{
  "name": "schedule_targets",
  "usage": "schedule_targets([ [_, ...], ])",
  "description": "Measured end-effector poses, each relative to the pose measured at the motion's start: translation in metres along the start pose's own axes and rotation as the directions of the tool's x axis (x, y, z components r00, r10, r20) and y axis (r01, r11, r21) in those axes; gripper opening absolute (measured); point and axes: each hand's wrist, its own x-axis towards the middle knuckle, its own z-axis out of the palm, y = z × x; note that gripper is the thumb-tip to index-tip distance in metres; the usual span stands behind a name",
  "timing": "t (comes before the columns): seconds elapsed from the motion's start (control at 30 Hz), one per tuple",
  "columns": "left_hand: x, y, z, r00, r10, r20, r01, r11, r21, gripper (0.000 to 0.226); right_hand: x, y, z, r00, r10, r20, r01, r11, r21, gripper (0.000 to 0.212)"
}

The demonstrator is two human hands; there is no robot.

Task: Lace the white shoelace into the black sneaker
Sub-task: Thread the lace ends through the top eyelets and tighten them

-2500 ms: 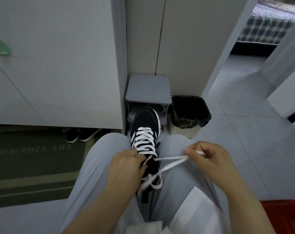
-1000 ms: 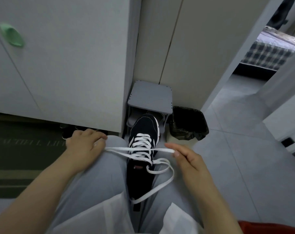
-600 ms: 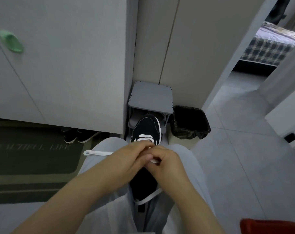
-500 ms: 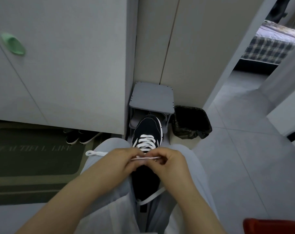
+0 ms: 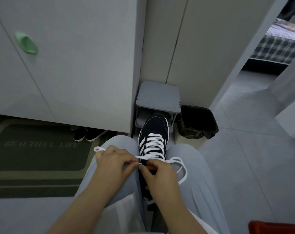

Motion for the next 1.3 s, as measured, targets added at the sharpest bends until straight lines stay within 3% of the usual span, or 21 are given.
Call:
schedule_targets([
  [0.2, 0.0, 0.004, 0.011, 0.998, -0.034, -0.049, 0.037, 0.997, 0.073, 0.029, 0.002, 0.009, 0.01, 0.998, -0.003, -0.057, 0.004, 1.0, 0.028, 0.018],
  [0.67, 0.003, 0.002, 0.023, 0.991, 0.037, -0.126, -0.019, 0.99, 0.141, 0.017, -0.004, 0.004, -0.001, 1.0, 0.019, -0.002, -0.019, 0.996, 0.082, 0.026],
  [0.83, 0.002, 0.005, 0.027, 0.989, 0.083, -0.123, -0.058, 0.979, 0.195, 0.024, -0.004, 0.005, 0.003, 0.998, 0.016, -0.062, -0.013, 0.999, 0.051, 0.015],
  [0.97, -0.004, 0.007, 0.023, 0.99, 0.129, -0.058, -0.121, 0.985, 0.121, 0.024, -0.004, 0.006, -0.002, 0.992, -0.072, -0.107, 0.065, 0.996, -0.064, 0.009],
  [1.1, -0.003, 0.012, 0.013, 0.995, 0.0, -0.099, 0.0, 1.0, -0.003, 0.024, -0.006, 0.004, -0.025, 0.973, -0.132, -0.188, 0.105, 0.984, -0.147, 0.011],
  [1.2, 0.003, 0.008, 0.012, 0.984, -0.011, -0.178, 0.003, 0.999, -0.047, 0.016, -0.007, -0.001, -0.058, 0.985, -0.024, -0.169, 0.053, 0.984, 0.167, 0.016],
  [1.3, 0.014, 0.002, 0.017, 0.997, 0.045, -0.058, -0.042, 0.998, 0.053, 0.043, -0.011, -0.011, -0.09, 0.987, 0.074, -0.146, 0.027, 0.805, 0.593, 0.014],
])
